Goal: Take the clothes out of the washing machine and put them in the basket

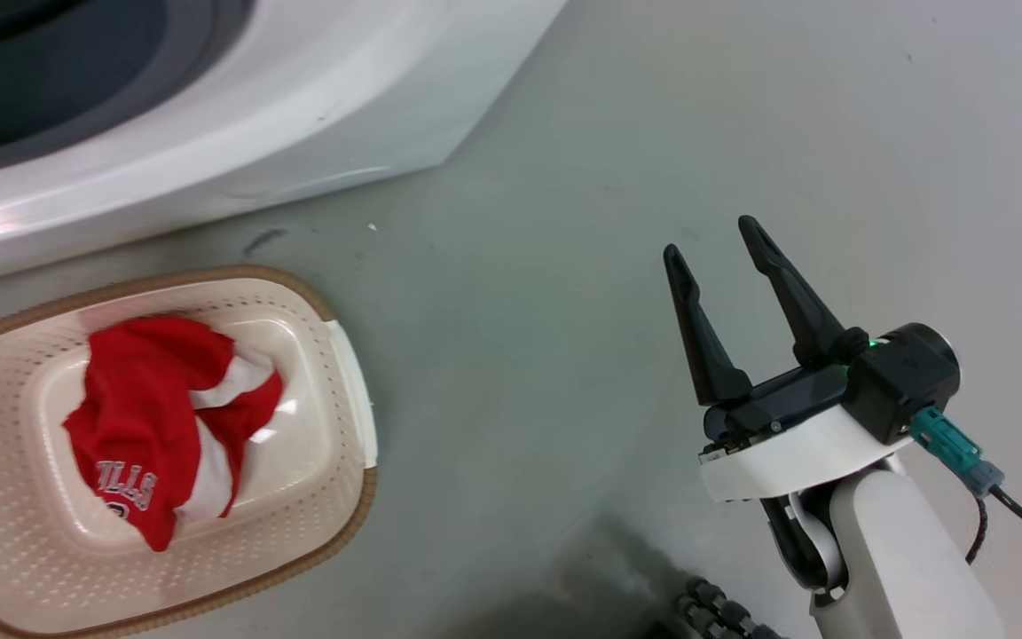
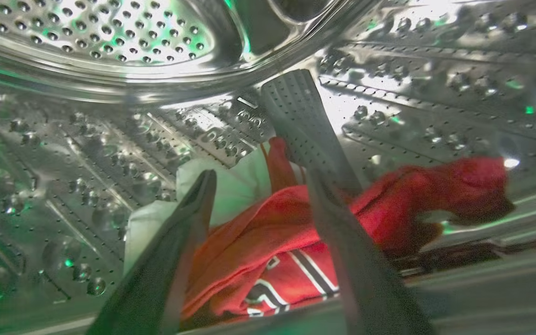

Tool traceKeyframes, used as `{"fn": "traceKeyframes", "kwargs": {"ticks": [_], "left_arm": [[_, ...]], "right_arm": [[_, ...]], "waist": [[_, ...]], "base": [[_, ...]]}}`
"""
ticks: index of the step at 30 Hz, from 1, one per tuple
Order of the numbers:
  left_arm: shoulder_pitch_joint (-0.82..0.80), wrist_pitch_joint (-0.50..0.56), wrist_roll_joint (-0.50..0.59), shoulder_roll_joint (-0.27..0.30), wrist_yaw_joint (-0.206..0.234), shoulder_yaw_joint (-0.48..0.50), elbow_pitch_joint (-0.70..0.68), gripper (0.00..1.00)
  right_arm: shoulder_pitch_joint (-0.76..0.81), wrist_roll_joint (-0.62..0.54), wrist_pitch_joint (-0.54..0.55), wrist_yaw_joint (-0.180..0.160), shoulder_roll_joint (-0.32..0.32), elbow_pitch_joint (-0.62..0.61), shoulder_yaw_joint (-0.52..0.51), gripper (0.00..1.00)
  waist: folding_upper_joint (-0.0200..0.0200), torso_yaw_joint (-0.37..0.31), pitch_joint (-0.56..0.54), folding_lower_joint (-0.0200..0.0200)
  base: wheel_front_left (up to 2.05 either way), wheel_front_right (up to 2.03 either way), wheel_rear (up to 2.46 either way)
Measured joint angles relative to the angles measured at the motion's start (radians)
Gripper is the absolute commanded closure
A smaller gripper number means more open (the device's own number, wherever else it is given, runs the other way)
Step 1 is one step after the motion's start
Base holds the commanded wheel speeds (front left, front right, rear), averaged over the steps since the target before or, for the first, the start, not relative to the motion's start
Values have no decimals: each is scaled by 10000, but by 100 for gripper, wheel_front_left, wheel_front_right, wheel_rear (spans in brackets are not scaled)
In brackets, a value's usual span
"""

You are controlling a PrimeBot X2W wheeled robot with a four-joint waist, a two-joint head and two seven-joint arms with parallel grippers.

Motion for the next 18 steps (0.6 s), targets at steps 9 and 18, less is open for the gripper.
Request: {"fn": "traceKeyframes", "kwargs": {"ticks": [9, 18], "left_arm": [[-1708, 3195, 176, 779, -146, -694, 259, 0], [-1799, 5279, -343, 1193, -159, -713, 4, 0]], "right_arm": [[-96, 408, -4, 0, -2, -192, 374, 0], [-98, 646, -6, 0, 0, -320, 514, 0]], "waist": [[0, -772, 992, 0], [0, -1253, 1569, -1]], "base": [[0, 0, 0], [0, 0, 0]]}}
